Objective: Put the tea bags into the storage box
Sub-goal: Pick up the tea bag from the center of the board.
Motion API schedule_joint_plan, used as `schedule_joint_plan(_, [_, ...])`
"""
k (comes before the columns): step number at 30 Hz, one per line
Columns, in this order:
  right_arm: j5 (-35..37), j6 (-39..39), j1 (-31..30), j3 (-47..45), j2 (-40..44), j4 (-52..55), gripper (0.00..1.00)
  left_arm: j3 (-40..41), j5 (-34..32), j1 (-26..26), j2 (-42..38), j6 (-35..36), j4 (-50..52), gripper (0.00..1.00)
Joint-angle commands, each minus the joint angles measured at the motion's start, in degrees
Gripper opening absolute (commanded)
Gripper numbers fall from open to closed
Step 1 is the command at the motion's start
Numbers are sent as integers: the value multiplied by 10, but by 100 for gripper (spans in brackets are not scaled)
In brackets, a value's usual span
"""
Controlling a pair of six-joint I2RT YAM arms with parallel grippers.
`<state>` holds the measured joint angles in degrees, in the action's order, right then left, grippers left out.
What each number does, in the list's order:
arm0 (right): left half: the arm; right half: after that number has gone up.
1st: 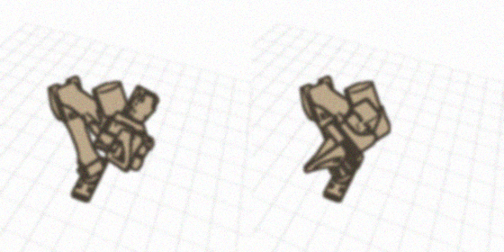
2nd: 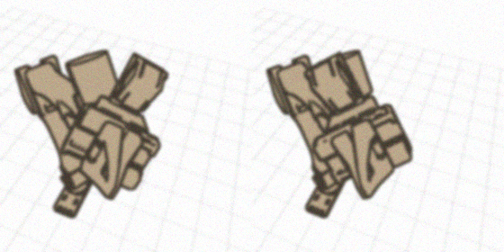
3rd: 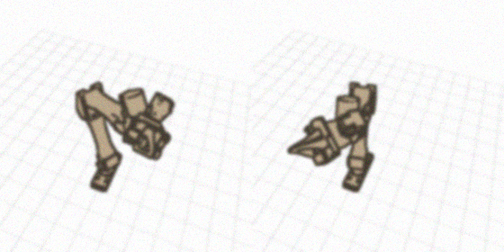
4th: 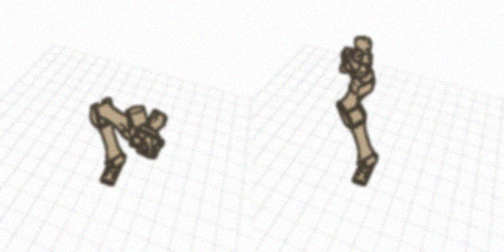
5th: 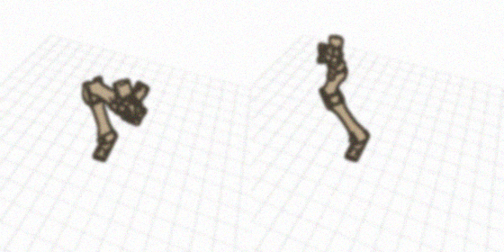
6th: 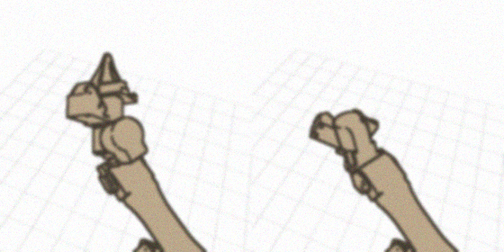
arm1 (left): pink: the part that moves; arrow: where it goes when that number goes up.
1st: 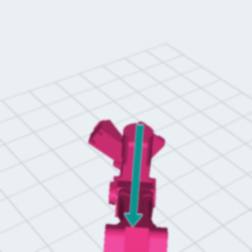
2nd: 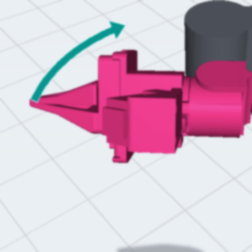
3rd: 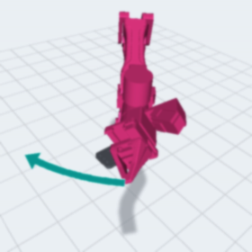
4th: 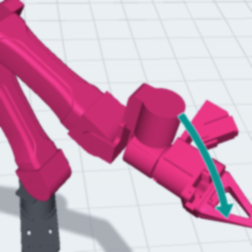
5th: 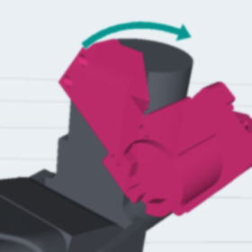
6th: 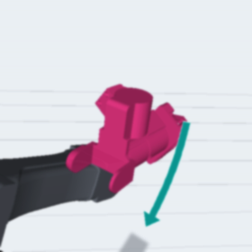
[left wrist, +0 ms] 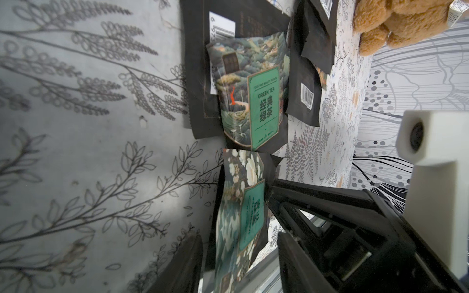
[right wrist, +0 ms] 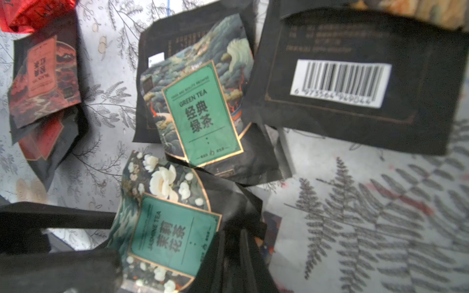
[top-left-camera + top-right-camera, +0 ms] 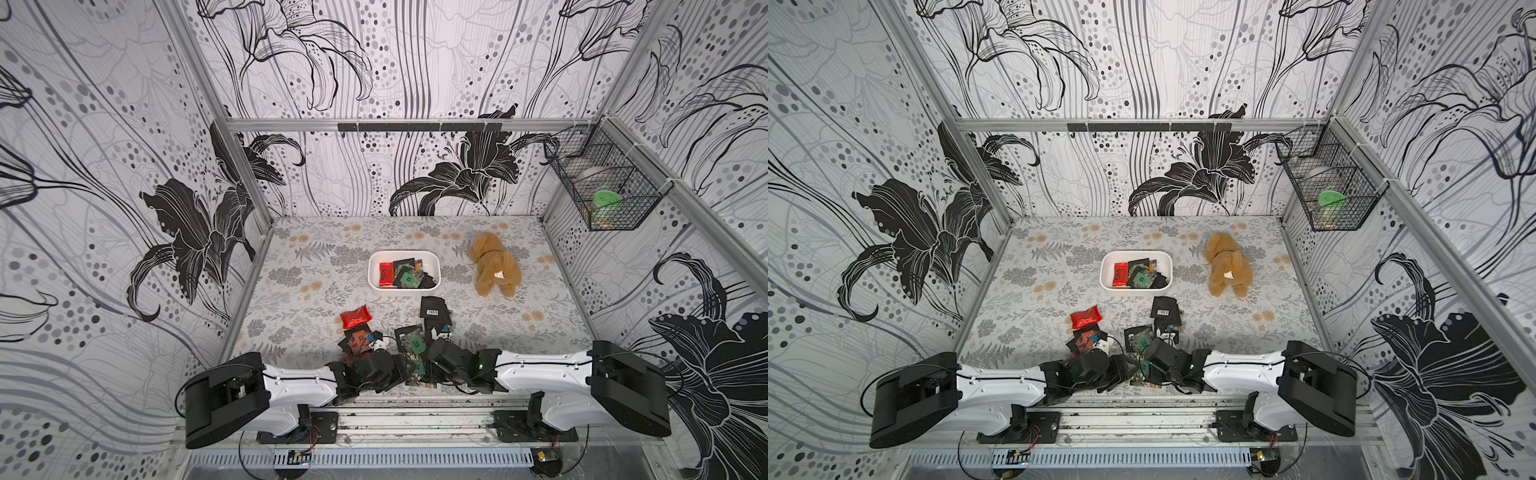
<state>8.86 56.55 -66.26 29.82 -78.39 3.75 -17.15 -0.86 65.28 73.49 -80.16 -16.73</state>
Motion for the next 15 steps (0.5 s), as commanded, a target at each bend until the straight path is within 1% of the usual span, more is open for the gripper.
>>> schedule_joint_plan(1, [10, 3, -3, 0, -12, 17, 17, -3, -9, 4, -23, 2, 0, 52])
schedule_joint_plan(4, [9, 3, -3, 0, -13, 13, 17, -3, -24, 4, -44, 3, 19, 51])
schedule_joint_plan(8, [10, 2, -2, 4, -19, 12, 17, 13, -29, 3, -59, -9, -7, 51])
schedule_joint_plan(11, [8, -1, -4, 6, -21, 10, 17, 20, -19, 4, -55, -12, -38, 51])
schedule_joint_plan(15, [9, 0, -4, 5, -21, 10, 17, 11, -6, 4, -26, -13, -57, 50])
